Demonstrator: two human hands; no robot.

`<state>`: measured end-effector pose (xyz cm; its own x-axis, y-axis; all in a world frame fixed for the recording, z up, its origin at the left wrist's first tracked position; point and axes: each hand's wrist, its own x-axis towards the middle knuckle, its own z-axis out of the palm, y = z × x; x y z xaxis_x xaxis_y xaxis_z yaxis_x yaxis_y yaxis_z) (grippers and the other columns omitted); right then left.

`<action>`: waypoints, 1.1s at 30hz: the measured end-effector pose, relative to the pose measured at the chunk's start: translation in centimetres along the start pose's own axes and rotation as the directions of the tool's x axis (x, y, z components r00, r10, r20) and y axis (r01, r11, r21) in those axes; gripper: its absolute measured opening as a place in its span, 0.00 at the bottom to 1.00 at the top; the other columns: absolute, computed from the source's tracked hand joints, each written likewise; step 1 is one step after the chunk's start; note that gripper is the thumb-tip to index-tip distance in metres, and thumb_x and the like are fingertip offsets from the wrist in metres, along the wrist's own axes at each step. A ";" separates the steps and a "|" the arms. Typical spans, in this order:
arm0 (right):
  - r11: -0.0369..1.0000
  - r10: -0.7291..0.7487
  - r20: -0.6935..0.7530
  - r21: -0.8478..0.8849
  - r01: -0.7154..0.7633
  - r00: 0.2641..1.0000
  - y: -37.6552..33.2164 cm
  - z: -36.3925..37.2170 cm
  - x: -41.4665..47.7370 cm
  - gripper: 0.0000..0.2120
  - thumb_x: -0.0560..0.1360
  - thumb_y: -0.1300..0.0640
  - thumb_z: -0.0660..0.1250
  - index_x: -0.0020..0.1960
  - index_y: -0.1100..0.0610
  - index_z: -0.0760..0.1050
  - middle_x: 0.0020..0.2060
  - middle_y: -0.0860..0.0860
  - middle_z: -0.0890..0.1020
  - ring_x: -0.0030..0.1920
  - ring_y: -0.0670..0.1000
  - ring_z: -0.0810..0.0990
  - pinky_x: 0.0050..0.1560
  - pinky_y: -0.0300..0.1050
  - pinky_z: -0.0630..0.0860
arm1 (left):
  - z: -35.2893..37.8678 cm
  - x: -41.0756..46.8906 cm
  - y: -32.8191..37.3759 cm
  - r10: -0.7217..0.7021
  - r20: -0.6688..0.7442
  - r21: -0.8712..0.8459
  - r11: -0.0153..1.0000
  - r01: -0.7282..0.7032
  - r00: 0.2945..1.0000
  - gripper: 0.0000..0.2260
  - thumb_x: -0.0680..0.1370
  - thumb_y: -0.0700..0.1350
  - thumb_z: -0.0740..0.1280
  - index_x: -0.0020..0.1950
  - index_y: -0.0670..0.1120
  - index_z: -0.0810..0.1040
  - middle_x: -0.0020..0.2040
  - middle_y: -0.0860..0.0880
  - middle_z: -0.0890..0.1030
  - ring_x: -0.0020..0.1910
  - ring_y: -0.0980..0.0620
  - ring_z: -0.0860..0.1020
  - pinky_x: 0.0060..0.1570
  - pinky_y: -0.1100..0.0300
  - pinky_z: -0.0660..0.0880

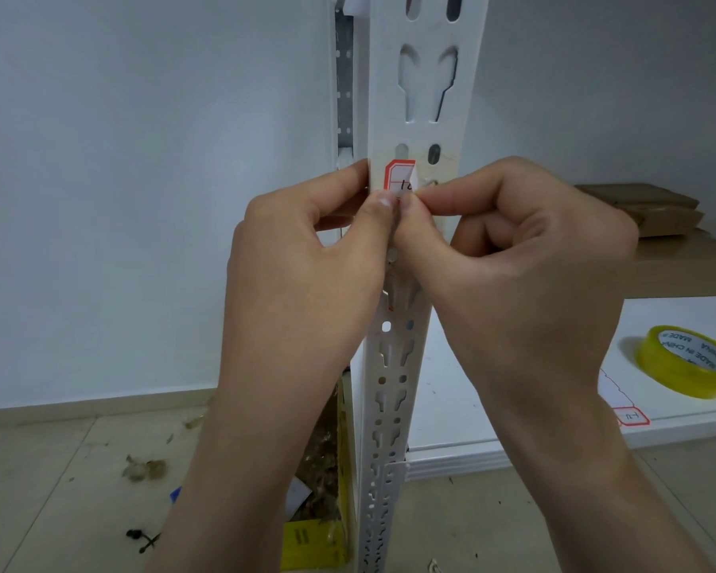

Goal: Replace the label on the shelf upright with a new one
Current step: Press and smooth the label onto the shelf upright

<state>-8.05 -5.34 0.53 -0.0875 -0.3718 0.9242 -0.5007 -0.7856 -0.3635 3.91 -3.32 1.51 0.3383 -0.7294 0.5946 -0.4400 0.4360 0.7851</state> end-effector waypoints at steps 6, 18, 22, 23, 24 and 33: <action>1.000 -0.003 -0.004 -0.008 0.003 1.000 -0.1 0.0 0.1 0.06 0.76 0.55 0.76 0.42 0.56 0.83 0.22 0.45 0.72 0.24 0.51 0.70 0.31 0.30 0.65 | 0.0 0.0 0.0 -0.009 -0.006 0.010 1.000 0.009 1.000 0.11 0.79 0.51 0.68 0.60 0.59 0.83 0.47 0.67 0.84 0.51 0.72 0.80 0.53 0.71 0.76; 1.000 -0.007 0.016 0.025 0.007 1.000 -0.3 0.1 0.0 0.05 0.76 0.55 0.75 0.43 0.56 0.83 0.23 0.41 0.70 0.24 0.47 0.68 0.32 0.26 0.63 | 0.0 0.1 0.1 -0.030 -0.014 -0.010 0.999 0.030 0.999 0.13 0.79 0.51 0.68 0.62 0.56 0.83 0.52 0.62 0.86 0.53 0.69 0.81 0.59 0.61 0.79; 1.000 -0.004 0.011 0.026 0.003 1.000 -0.4 0.1 0.0 0.05 0.76 0.56 0.76 0.43 0.56 0.83 0.22 0.43 0.71 0.24 0.49 0.69 0.32 0.27 0.63 | 0.0 0.1 0.1 -0.035 -0.010 -0.014 0.999 0.035 0.999 0.13 0.79 0.51 0.68 0.62 0.56 0.83 0.52 0.63 0.85 0.52 0.70 0.81 0.58 0.63 0.78; 1.000 -0.005 0.008 0.022 0.004 1.000 -0.4 0.1 0.0 0.05 0.76 0.56 0.76 0.43 0.56 0.83 0.22 0.44 0.72 0.25 0.50 0.69 0.32 0.27 0.64 | 0.0 0.0 0.1 -0.034 -0.006 -0.012 0.999 0.034 0.999 0.12 0.79 0.51 0.68 0.62 0.56 0.83 0.52 0.64 0.85 0.52 0.71 0.81 0.57 0.64 0.78; 1.000 -0.006 0.006 0.022 0.006 1.000 -0.4 0.1 0.0 0.05 0.75 0.56 0.76 0.43 0.56 0.83 0.22 0.44 0.72 0.25 0.50 0.69 0.32 0.27 0.64 | -0.1 0.1 0.1 -0.033 -0.004 -0.011 0.999 0.033 0.999 0.12 0.79 0.51 0.68 0.62 0.57 0.83 0.51 0.64 0.85 0.52 0.71 0.81 0.57 0.64 0.78; 1.000 -0.021 -0.004 0.023 0.021 1.000 -0.5 0.2 -0.1 0.06 0.75 0.58 0.76 0.41 0.57 0.82 0.22 0.47 0.73 0.25 0.52 0.71 0.31 0.30 0.66 | -0.2 0.0 0.1 -0.036 0.017 -0.038 0.999 0.037 0.999 0.11 0.80 0.51 0.66 0.60 0.57 0.84 0.48 0.63 0.86 0.50 0.68 0.82 0.52 0.64 0.79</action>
<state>-7.65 -4.99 0.62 -0.0801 -0.3535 0.9320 -0.4820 -0.8046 -0.3467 3.99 -3.18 1.67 0.3398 -0.7536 0.5626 -0.3951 0.4285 0.8126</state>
